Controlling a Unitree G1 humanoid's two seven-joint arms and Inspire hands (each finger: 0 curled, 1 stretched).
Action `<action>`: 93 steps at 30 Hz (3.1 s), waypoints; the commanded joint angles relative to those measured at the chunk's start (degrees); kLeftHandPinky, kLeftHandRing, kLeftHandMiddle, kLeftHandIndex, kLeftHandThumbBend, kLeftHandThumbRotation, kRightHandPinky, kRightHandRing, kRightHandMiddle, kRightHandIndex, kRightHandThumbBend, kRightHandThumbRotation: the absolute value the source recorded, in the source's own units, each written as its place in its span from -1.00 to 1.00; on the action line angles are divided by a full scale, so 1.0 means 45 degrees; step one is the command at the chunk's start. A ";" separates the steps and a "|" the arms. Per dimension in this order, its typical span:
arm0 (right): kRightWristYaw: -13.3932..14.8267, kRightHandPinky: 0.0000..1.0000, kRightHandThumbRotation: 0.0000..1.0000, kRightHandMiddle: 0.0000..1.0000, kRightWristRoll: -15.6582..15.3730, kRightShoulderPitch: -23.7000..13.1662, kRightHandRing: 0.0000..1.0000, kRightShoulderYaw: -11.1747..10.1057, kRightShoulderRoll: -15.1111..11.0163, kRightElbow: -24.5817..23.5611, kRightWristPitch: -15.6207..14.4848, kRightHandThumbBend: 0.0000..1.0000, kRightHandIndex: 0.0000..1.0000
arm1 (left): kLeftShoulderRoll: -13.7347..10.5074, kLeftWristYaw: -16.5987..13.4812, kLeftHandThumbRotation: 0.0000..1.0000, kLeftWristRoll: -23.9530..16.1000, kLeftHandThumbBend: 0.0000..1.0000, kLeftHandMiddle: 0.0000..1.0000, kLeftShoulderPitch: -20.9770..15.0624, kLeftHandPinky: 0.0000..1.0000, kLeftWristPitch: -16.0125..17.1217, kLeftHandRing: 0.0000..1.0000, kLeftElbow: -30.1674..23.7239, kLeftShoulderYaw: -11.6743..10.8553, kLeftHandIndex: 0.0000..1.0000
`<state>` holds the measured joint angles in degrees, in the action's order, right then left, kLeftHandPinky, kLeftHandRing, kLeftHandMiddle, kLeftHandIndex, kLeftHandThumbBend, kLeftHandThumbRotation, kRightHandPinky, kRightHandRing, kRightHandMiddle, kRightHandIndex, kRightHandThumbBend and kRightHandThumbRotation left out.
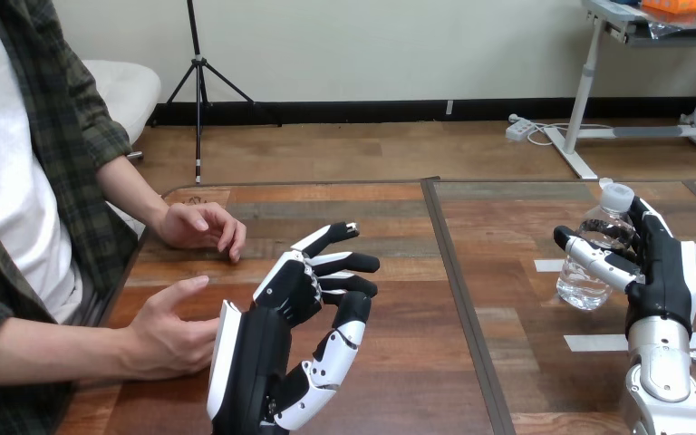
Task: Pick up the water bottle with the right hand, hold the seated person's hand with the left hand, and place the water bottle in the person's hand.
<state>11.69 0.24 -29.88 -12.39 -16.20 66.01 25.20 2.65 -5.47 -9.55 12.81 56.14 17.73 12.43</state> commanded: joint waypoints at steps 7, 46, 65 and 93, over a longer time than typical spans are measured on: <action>0.0073 0.81 -1.00 0.82 -0.0116 -0.1419 0.82 0.0066 -0.0292 0.0193 -0.0270 0.35 0.76 | 0.0338 -0.0026 -0.11 0.0075 -0.42 0.30 0.0109 -0.05 0.0119 0.16 -0.0357 0.0079 0.53; 0.1122 0.51 -1.00 0.59 -0.1037 -0.1878 0.57 0.0589 -0.0271 0.0603 -0.0789 0.45 0.58 | 0.0448 -0.0457 -0.08 -0.0402 -0.42 0.30 0.0247 -0.05 0.0156 0.16 -0.0317 0.0064 0.53; 0.1705 0.22 -1.00 0.37 -0.0653 -0.2176 0.30 0.0363 -0.0063 0.0858 -0.0811 0.48 0.39 | 0.0458 -0.0627 -0.06 -0.0437 -0.42 0.30 0.0297 -0.04 0.0121 0.16 -0.0360 0.0116 0.53; 0.2134 -0.01 -1.00 0.05 -0.1099 -0.2412 0.02 0.0734 -0.0190 0.1199 -0.1061 0.47 0.10 | 0.0467 -0.0672 -0.07 -0.0279 -0.41 0.30 0.0371 -0.04 0.0033 0.17 -0.0444 0.0171 0.54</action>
<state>21.01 -3.69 -35.11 -9.86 -16.19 71.20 20.31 2.66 -8.34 -11.10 13.02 56.14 17.73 12.44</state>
